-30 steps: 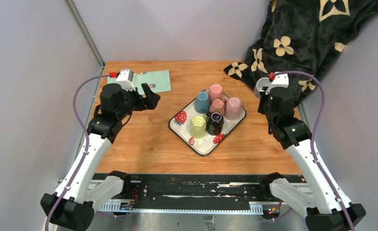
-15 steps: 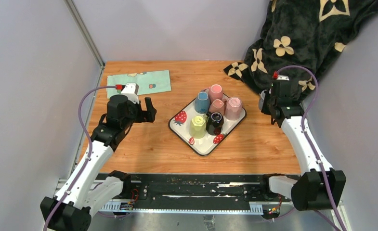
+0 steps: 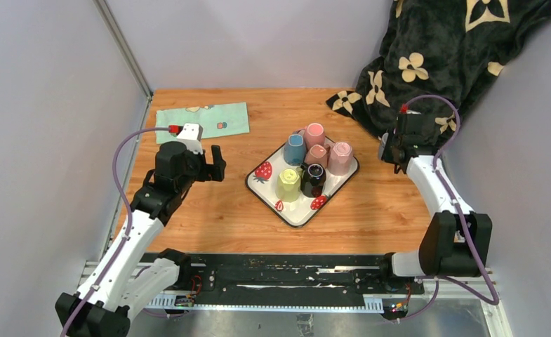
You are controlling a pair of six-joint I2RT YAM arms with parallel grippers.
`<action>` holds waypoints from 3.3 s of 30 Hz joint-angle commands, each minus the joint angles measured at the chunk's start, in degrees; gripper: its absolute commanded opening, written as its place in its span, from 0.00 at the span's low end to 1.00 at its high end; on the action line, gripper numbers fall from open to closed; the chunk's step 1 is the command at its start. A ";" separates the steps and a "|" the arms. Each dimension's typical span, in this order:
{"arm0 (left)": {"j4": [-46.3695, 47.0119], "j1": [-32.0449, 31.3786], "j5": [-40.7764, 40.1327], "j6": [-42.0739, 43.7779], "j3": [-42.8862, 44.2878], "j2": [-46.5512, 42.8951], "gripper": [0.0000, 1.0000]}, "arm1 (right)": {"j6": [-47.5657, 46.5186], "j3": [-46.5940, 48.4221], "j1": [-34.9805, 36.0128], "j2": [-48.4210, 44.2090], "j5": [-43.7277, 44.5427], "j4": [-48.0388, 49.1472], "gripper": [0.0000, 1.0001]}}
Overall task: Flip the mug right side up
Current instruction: Place the cup at the corner of the board, then turn over the cup on the tray.
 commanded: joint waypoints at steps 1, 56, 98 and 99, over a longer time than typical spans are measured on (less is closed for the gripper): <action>0.71 -0.75 -0.67 0.83 -0.06 -1.18 1.00 | 0.32 1.15 -0.63 1.57 1.81 4.67 0.00; 1.67 -0.11 2.26 0.57 -0.61 0.90 1.00 | -0.63 3.25 -1.77 14.74 1.98 4.30 0.39; 10.95 -8.43 4.61 -3.56 2.00 9.77 1.00 | 2.49 -5.98 4.18 -22.72 -22.89 -8.14 0.46; 11.09 -8.53 4.91 -3.56 2.29 10.17 1.00 | 2.72 -6.22 4.34 -22.77 -23.22 -8.41 0.46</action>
